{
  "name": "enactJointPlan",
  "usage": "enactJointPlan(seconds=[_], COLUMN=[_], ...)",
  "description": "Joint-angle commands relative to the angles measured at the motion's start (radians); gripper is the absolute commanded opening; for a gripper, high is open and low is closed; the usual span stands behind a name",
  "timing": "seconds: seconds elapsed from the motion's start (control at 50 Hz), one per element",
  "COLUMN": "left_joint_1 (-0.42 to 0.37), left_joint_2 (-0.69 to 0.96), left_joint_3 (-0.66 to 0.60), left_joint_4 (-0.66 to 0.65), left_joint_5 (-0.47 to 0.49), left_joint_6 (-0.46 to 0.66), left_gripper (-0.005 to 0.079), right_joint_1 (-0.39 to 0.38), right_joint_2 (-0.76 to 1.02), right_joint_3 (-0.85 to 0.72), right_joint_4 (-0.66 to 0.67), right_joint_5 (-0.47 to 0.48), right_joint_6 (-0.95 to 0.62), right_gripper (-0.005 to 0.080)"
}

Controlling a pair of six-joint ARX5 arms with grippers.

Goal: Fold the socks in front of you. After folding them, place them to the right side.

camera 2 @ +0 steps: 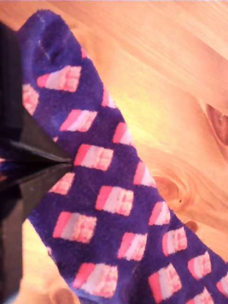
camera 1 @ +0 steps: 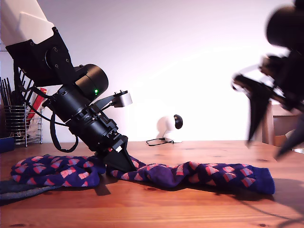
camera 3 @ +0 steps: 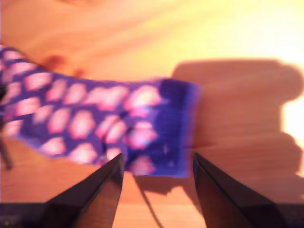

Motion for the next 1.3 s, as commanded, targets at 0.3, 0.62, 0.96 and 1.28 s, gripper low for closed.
enactJointPlan(seconds=[0.3, 0.62, 0.96, 1.28], left_joint_1=[-0.007, -0.007, -0.007, -0.007], left_joint_2=[0.067, 0.067, 0.067, 0.067], left_joint_3=[-0.048, -0.048, -0.048, -0.048], left_joint_4=[-0.043, -0.044, -0.043, -0.043], left_joint_5=[-0.012, -0.013, -0.013, -0.015], left_joint_6=[-0.001, -0.001, -0.001, -0.001], left_gripper=[-0.0021, -0.0021, -0.0021, -0.0021], right_joint_1=[-0.009, -0.028, -0.041, -0.04], right_joint_2=[0.024, 0.103, 0.139, 0.158], right_joint_3=[-0.014, -0.014, -0.014, -0.014], right_joint_4=[0.1, 0.149, 0.138, 0.18], right_joint_5=[-0.036, -0.086, -0.093, -0.139], right_joint_6=[-0.003, -0.021, -0.056, -0.027], right_gripper=[0.0416, 0.0416, 0.0416, 0.0416])
